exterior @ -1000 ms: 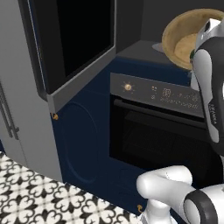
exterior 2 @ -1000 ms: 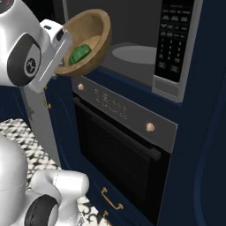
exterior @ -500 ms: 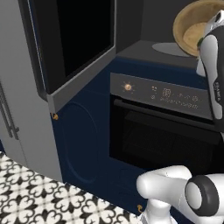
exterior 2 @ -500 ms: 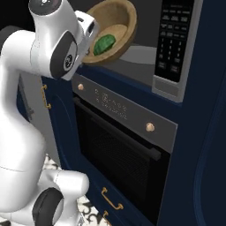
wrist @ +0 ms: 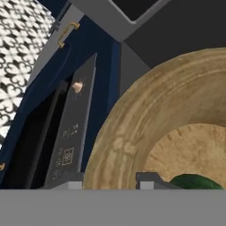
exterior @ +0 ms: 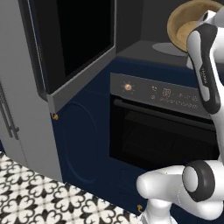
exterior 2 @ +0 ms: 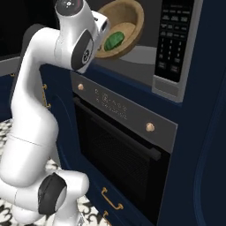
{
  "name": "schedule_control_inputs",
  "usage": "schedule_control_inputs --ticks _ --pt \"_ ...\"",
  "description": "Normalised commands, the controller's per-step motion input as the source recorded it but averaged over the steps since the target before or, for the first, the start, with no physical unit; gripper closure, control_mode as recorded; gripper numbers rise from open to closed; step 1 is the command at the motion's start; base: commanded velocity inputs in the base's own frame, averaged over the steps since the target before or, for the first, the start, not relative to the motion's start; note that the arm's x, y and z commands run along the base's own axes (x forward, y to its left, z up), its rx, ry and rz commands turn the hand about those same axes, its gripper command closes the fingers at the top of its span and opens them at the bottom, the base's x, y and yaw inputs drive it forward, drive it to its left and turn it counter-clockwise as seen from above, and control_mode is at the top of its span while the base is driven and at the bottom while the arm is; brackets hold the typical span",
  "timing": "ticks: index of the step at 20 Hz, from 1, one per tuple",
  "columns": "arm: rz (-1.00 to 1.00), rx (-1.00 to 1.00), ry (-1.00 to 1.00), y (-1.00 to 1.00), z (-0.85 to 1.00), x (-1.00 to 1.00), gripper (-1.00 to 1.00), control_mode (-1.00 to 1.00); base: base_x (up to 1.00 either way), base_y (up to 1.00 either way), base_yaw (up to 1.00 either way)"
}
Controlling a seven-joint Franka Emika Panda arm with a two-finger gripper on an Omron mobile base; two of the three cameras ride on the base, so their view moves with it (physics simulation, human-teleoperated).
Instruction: Pick the broccoli from the sink and place it in the bowl. Then pick the bowl and place it in the microwave. Then close the microwave door and press the start button.
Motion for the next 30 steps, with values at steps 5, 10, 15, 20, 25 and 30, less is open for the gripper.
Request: schedule_control_inputs --ticks 5,10,15,20,25,30 --pt "0.0 0.0 0.0 -0.25 -0.05 0.55 1.0 -1.0 0.0 0.0 0.0" --pt "0.0 0.0 0.0 -0.26 -0.25 0.43 1.0 -1.0 0.0 0.0 0.0" --pt "0.0 0.0 0.0 -0.25 -0.26 0.36 1.0 -1.0 0.0 0.0 0.0" --pt "0.0 0.0 0.0 -0.2 -0.21 0.36 1.0 -1.0 0.0 0.0 0.0" --pt "0.0 0.0 0.0 -0.18 -0.03 0.51 1.0 -1.0 0.0 0.0 0.0" --pt "0.0 0.0 0.0 -0.1 0.0 0.57 1.0 -1.0 0.0 0.0 0.0"
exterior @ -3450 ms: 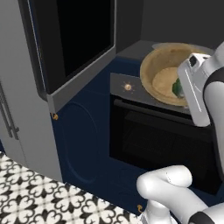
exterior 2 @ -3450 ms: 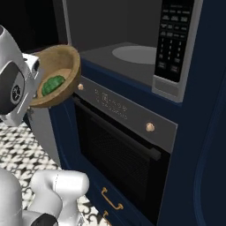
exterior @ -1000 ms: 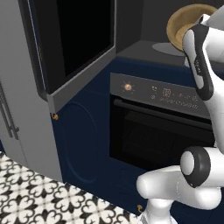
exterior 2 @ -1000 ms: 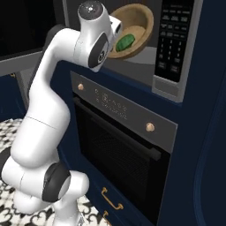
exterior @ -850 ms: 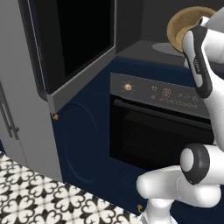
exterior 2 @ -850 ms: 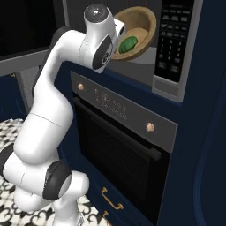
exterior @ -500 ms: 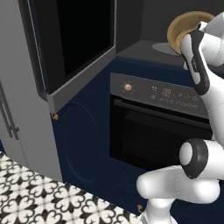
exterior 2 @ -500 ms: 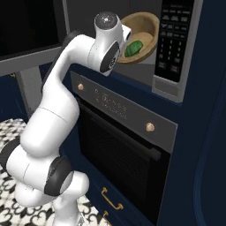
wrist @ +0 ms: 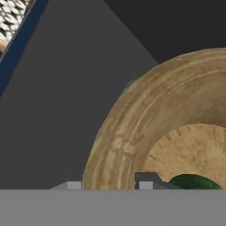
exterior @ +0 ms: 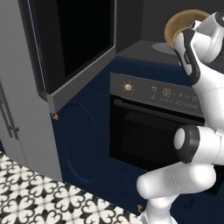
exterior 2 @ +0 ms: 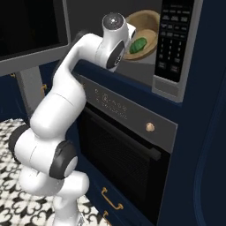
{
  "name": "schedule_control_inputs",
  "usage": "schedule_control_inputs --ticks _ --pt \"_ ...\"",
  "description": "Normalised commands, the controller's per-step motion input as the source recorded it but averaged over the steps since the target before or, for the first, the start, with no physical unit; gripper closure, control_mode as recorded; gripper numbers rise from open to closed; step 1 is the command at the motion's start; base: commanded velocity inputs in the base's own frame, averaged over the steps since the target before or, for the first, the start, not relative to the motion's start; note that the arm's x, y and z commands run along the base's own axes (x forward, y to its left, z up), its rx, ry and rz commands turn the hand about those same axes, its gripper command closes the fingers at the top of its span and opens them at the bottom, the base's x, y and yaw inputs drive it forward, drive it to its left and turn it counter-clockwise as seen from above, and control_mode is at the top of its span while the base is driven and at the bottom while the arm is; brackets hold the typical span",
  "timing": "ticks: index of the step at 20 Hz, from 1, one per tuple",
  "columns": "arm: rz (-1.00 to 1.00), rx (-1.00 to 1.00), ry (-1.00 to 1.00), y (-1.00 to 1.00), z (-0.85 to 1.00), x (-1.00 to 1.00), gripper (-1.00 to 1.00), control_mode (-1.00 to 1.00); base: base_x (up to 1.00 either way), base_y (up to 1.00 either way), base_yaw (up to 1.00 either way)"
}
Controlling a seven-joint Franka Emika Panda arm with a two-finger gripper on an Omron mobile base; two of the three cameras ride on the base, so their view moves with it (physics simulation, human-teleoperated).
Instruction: Pick the broccoli from the sink and place it in the bowl. Then pick the bowl and place it in the microwave. Then close the microwave door and press the start button.
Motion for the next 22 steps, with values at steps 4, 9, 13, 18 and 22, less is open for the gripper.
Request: schedule_control_inputs --ticks 4,9,13,18,22 --pt "0.0 0.0 0.0 -0.09 -0.05 0.55 1.0 -1.0 0.0 0.0 0.0" --pt "0.0 0.0 -0.01 -0.02 -0.09 0.27 -1.0 -1.0 0.0 0.0 0.0" --pt "0.0 -0.01 -0.28 0.0 -0.02 0.01 -1.0 -1.0 0.0 0.0 0.0" --pt "0.01 -0.05 -0.47 0.02 0.0 -0.05 -1.0 -1.0 0.0 0.0 0.0" --pt "0.0 0.02 -0.1 0.27 0.16 -0.88 -1.0 -1.0 0.0 0.0 0.0"
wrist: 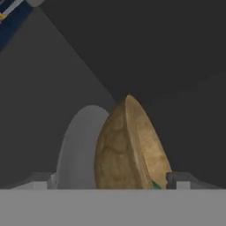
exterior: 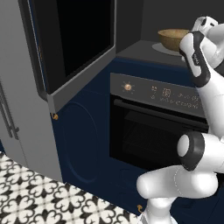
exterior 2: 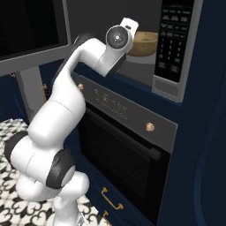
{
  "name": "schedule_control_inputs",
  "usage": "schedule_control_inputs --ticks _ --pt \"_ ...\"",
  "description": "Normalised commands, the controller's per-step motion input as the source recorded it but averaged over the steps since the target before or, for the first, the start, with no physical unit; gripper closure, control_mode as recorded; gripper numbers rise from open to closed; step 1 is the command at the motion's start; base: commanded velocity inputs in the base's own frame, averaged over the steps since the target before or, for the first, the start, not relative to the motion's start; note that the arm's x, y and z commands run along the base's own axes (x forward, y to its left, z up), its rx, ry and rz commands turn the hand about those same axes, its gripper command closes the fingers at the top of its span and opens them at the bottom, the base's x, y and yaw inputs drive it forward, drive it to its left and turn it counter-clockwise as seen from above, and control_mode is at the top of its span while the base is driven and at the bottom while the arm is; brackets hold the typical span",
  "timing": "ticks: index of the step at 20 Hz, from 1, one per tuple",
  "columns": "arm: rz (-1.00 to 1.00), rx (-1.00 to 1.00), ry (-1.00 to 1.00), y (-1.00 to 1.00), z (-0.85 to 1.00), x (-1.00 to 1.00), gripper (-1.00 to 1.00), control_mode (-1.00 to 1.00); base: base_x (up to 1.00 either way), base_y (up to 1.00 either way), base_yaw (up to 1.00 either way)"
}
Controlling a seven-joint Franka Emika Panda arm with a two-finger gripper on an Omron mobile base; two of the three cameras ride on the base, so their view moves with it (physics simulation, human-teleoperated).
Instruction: Pick the broccoli from the sink and place it in the bowl. Then pick the bowl and place it in the microwave. Then close the microwave door and press the start button.
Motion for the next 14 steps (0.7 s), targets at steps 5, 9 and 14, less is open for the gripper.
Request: schedule_control_inputs --ticks 5,9,14 --pt "0.0 0.01 -0.16 0.39 0.36 -1.0 -1.0 -1.0 0.0 0.0 0.0" --pt "0.0 0.02 -0.1 0.4 0.29 -1.0 -1.0 -1.0 0.0 0.0 0.0" --pt "0.0 0.0 -0.03 0.35 0.17 -1.0 -1.0 -1.0 0.0 0.0 0.0"
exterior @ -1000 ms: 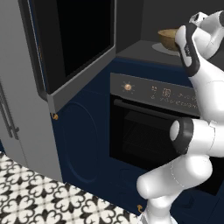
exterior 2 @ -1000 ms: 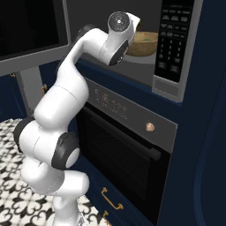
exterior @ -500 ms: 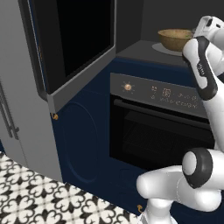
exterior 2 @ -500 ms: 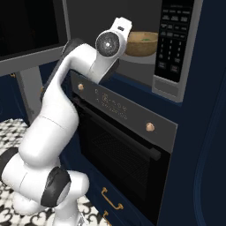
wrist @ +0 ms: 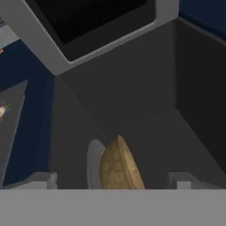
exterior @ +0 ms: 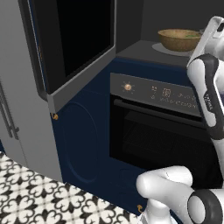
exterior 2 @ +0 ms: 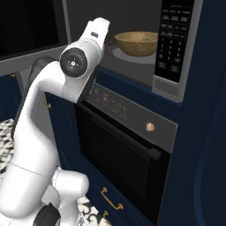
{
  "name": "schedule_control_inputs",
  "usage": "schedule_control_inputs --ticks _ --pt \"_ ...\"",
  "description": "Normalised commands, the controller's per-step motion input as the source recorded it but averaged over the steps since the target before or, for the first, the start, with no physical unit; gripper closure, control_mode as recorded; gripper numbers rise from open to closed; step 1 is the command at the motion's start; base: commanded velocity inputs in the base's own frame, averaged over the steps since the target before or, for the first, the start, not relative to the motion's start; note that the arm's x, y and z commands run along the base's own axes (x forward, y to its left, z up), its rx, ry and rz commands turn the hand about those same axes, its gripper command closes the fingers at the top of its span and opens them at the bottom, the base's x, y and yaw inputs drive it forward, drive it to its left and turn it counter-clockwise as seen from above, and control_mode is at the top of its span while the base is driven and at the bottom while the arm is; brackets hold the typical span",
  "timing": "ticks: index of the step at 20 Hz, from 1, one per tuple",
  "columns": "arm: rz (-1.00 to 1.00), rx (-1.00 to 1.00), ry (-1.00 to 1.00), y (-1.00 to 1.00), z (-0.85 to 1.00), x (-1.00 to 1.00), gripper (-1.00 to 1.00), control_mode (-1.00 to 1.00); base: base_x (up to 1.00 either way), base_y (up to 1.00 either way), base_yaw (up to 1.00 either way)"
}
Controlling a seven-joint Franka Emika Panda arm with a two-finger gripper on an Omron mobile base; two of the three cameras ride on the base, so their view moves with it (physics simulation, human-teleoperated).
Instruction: Pick the broccoli from the sink and place it in the bowl. Then pick the bowl and place it in the microwave. Then close the microwave door and press the start button.
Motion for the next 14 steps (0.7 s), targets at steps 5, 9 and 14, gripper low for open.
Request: schedule_control_inputs --ticks 5,9,14 --pt "0.0 0.01 -0.07 0.29 0.02 -1.0 -1.0 -1.0 0.0 0.0 0.0" --pt "0.0 0.02 -0.1 0.33 0.0 -1.0 -1.0 -1.0 0.0 0.0 0.0" --pt "0.0 0.02 -0.1 0.43 0.0 -1.0 -1.0 -1.0 0.0 0.0 0.0"
